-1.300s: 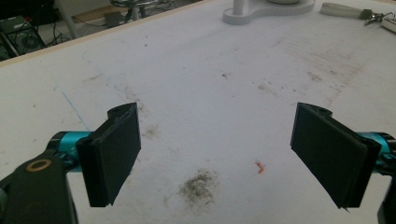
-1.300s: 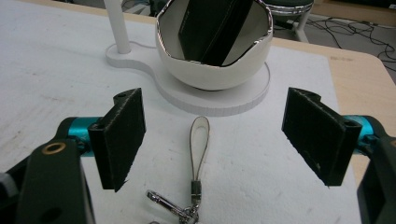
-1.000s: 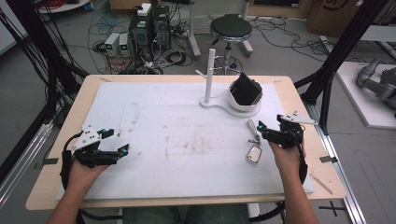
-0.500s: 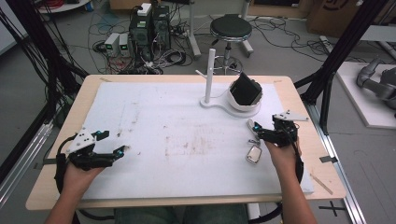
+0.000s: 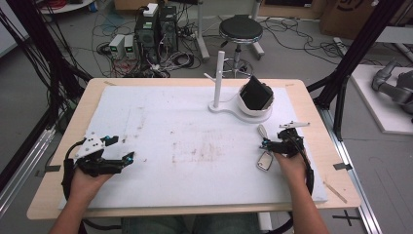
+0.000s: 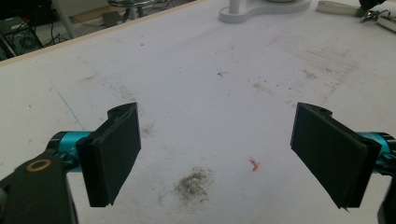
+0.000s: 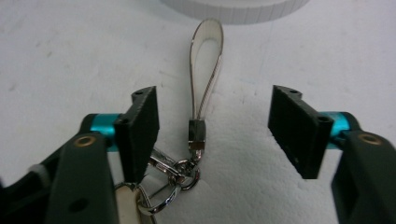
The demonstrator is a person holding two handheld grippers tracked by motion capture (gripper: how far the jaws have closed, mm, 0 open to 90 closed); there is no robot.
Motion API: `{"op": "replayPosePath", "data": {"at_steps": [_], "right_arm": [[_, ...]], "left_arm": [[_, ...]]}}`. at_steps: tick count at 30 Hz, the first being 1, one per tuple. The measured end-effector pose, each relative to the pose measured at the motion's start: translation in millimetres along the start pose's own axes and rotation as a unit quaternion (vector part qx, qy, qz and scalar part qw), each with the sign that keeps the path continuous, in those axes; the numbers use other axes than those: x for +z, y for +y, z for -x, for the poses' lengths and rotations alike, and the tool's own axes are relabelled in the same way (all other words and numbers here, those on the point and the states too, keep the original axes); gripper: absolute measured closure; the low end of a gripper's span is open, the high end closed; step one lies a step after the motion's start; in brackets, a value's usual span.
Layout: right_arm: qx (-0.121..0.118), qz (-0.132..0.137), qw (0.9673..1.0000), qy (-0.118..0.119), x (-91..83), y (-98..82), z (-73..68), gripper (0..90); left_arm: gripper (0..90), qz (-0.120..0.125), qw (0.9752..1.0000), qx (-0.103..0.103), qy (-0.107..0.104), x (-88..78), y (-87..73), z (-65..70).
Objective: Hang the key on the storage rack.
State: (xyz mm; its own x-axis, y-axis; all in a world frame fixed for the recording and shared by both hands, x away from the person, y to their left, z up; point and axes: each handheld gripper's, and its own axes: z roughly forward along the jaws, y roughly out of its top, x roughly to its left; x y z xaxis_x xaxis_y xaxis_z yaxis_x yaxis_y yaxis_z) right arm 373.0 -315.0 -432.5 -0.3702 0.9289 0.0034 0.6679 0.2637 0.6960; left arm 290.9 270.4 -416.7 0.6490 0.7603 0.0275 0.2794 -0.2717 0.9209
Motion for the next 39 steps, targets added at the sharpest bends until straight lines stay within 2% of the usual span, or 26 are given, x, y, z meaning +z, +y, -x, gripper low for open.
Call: {"op": "replayPosePath", "data": {"at_steps": [2,4,7,8,9,10,11,12,13,14,16,19,23,26,28,31,35,36,37,39], "right_arm": [[-0.013,-0.013,0.9998,0.001,3.3,-0.3,-1.0,42.5],[-0.019,-0.018,0.9996,-0.007,6.0,-0.3,-2.9,47.7],[-0.014,-0.022,0.9997,0.005,8.1,-0.8,-0.5,53.5],[-0.012,-0.024,0.9996,0.01,8.5,-1.1,-0.1,59.3],[-0.013,-0.033,0.9993,0.009,9.4,-1.9,-0.3,59.7],[-0.016,-0.03,0.9994,0.006,9.3,-3.0,-1.1,60.5],[-0.019,-0.03,0.9994,0.004,8.9,-3.2,-2.4,64.3],[-0.029,-0.032,0.9989,0.015,7.7,-2.9,-4.9,79.2],[-0.029,-0.032,0.9989,0.015,7.7,-2.9,-4.9,79.2],[-0.04,-0.032,0.9986,0.015,7.6,-2.8,-7.8,82.1],[-0.06,-0.036,0.9975,-0.002,7.6,-1.5,-13.4,82.8],[-0.058,-0.032,0.9978,-0.006,5.3,-0.8,-14.0,83.2],[-0.05,0.016,0.9986,0.0,-12.5,4.7,-16.0,83.3],[-0.049,0.052,0.9975,0.004,-28.5,13.4,-20.3,83.3],[-0.047,0.077,0.9959,0.008,-38.4,20.6,-25.3,83.3],[-0.063,0.106,0.9923,0.01,-50.9,34.9,-35.1,83.3],[-0.068,0.135,0.9882,0.021,-59.9,51.1,-46.3,83.3],[-0.075,0.142,0.9867,0.024,-63.0,60.9,-52.2,83.3],[-0.075,0.142,0.9867,0.024,-63.0,60.9,-52.2,83.3],[-0.082,0.151,0.9847,0.027,-65.8,71.6,-57.6,83.3]], "left_arm": [[16.1,0.001,1.0,-0.002,0.001,-0.5,-0.1,-0.5],[16.1,0.001,1.0,-0.003,0.002,-1.7,-0.1,-1.4],[16.1,0.003,1.0,-0.004,0.004,-3.1,-0.4,-1.9],[16.1,0.003,1.0,-0.005,0.004,-3.6,-0.5,-1.9],[16.1,0.003,1.0,-0.004,0.003,-3.6,-0.6,-2.0],[16.1,0.003,1.0,-0.005,0.003,-3.6,-0.6,-1.8],[16.1,0.003,1.0,-0.005,0.002,-3.5,-0.5,-1.6],[16.1,0.004,1.0,-0.005,0.001,-3.2,-0.4,-1.4],[16.1,0.003,1.0,-0.005,0.002,-3.1,-0.2,-0.9],[16.1,0.002,1.0,-0.001,0.001,-3.0,0.0,-1.0],[16.1,0.002,1.0,-0.001,-0.001,-2.5,0.1,-0.1],[16.1,0.003,1.0,-0.001,-0.001,-2.7,0.3,0.3],[16.1,0.004,1.0,-0.005,0.001,-3.5,0.2,-1.1],[16.1,0.004,1.0,-0.006,0.003,-3.7,0.0,-1.9],[16.1,0.006,1.0,-0.006,0.003,-4.1,0.2,-1.6],[16.1,0.007,0.9999,-0.006,0.004,-4.5,0.8,-1.9],[16.1,0.008,0.9999,-0.009,0.007,-3.8,1.2,-2.5],[16.1,0.008,0.9999,-0.009,0.007,-3.7,1.4,-2.1],[16.1,0.008,0.9999,-0.007,0.006,-3.8,1.7,-1.9],[16.1,0.009,0.9999,-0.007,0.007,-4.1,1.8,-1.2]]}}
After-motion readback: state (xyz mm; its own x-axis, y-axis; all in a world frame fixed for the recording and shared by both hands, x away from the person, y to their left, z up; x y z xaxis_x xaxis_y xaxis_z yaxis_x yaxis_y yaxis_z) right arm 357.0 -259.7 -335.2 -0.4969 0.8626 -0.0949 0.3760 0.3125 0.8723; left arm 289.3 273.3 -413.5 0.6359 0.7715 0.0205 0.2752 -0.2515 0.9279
